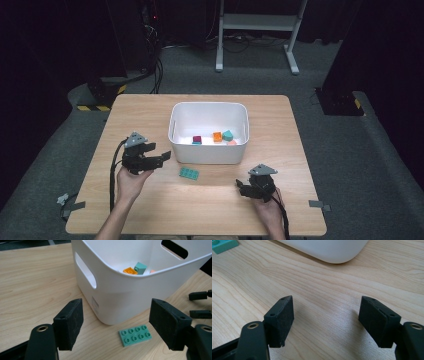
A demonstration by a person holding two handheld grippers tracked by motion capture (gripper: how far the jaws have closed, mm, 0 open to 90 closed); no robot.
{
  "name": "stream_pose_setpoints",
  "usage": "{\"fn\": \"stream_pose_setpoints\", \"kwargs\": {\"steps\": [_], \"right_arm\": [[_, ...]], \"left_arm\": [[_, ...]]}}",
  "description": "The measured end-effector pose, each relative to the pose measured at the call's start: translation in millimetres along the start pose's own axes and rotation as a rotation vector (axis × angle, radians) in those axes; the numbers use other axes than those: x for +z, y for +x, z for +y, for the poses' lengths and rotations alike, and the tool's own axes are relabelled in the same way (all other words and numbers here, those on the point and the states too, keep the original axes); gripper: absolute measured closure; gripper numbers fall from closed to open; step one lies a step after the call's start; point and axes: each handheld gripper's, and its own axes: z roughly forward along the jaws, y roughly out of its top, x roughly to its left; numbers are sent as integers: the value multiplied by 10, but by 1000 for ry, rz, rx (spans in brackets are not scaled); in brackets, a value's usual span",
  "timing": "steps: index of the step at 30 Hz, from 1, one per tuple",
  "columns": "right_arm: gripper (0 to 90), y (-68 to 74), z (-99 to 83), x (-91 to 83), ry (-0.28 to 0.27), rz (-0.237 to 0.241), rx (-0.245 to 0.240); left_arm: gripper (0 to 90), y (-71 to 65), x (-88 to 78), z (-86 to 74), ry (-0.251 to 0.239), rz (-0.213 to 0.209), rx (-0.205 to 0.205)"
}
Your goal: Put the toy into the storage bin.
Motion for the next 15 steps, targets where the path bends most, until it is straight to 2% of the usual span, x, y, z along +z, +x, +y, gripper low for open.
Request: {"fn": "stream_pose_setpoints", "kwargs": {"steps": [4, 9, 15], "right_arm": [[281, 0, 0, 0, 0, 0, 0], [281, 1, 0, 0, 0, 0, 2], [281, -1, 0, 0, 1, 0, 0]], "left_arm": [[271, -19, 44, -75, 17, 2, -2], [261, -37, 111, -177, 30, -9, -38], [250, -105, 223, -301, 72, -4, -26]]}}
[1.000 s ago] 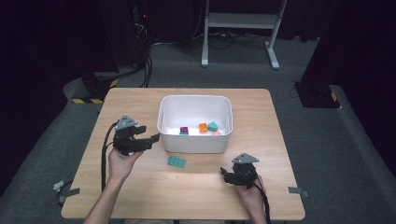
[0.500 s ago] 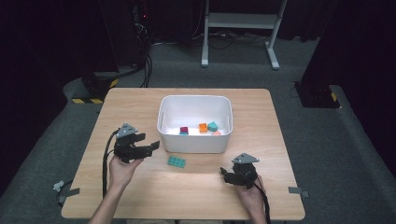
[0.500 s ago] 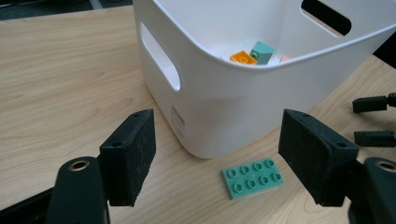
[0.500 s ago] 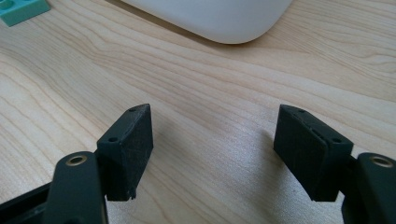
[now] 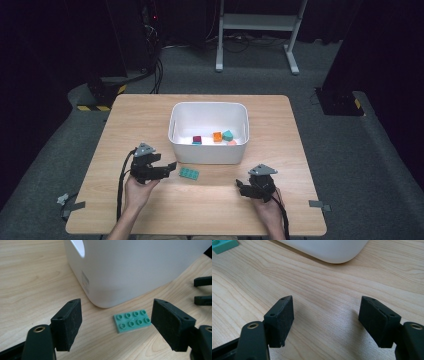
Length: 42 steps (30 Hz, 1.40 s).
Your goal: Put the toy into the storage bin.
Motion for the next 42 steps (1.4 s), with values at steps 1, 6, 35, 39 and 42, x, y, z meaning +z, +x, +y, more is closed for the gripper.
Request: {"fn": "stream_pose_setpoints", "kwargs": {"steps": [1, 6, 35, 39, 42], "right_arm": [[281, 1, 0, 1, -1, 0, 1], [281, 2, -1, 0, 0, 0, 3], [281, -1, 0, 1, -1, 0, 0], [280, 0, 0, 1, -1, -1, 0], [280, -1, 0, 1, -1, -1, -1]], "left_arm": [[249, -9, 20, -13, 5, -1, 1], [246, -64, 138, -92, 37, -37, -9], [235, -357, 745, -248, 136, 14, -7], [235, -388, 777, -243, 126, 28, -13], [229, -409, 793, -240, 125, 37, -11]]}}
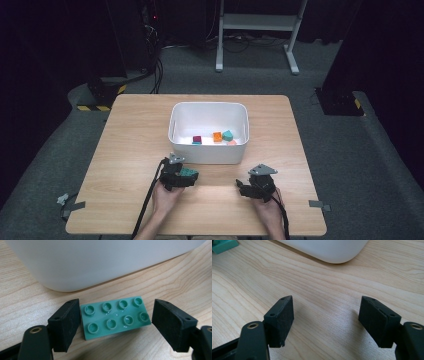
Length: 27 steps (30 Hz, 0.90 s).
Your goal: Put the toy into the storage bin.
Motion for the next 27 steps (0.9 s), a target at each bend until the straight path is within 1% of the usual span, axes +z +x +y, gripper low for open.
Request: {"fn": "stream_pose_setpoints", "kwargs": {"steps": [1, 6, 8, 12, 17, 27], "right_arm": [[281, 0, 0, 0, 0, 0, 0], [281, 0, 0, 0, 0, 0, 0], [281, 0, 0, 0, 0, 0, 0], [281, 0, 0, 0, 0, 0, 0], [281, 0, 0, 0, 0, 0, 0], [281, 0, 0, 0, 0, 0, 0]], "left_arm": [[228, -4, -1, 1, 2, 10, 6], [226, -38, 18, 0, -3, 28, 11], [237, -59, 29, -4, -5, 49, 33], [255, -70, 35, -8, -8, 63, 42], [262, -83, 38, -21, -12, 73, 62], [266, -93, 29, -48, -6, 86, 124]]}}
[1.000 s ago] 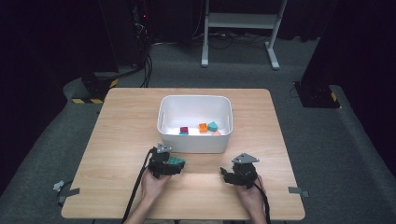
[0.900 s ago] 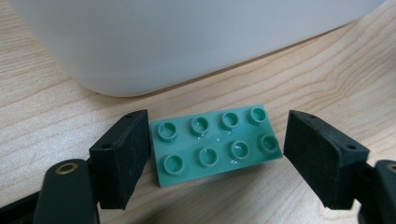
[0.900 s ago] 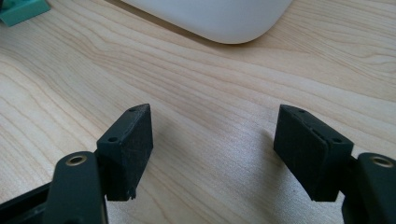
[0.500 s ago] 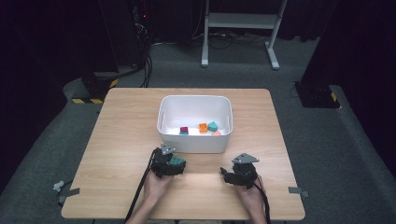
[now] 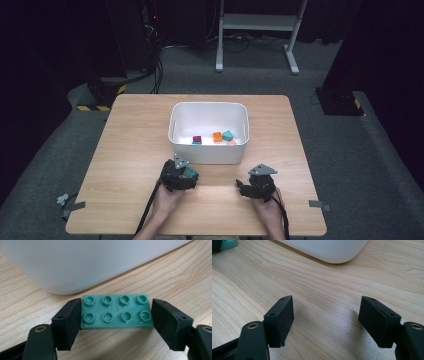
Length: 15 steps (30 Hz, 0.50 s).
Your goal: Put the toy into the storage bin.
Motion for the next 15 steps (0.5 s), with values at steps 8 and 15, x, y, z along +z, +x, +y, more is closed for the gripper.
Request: {"fn": "stream_pose_setpoints", "kwargs": {"steps": [8, 15], "right_arm": [[281, -1, 0, 0, -1, 0, -2], [281, 0, 0, 0, 0, 0, 0]], "left_arm": [[267, 23, -37, -42, -1, -9, 23], [267, 27, -42, -54, -7, -15, 28]]}}
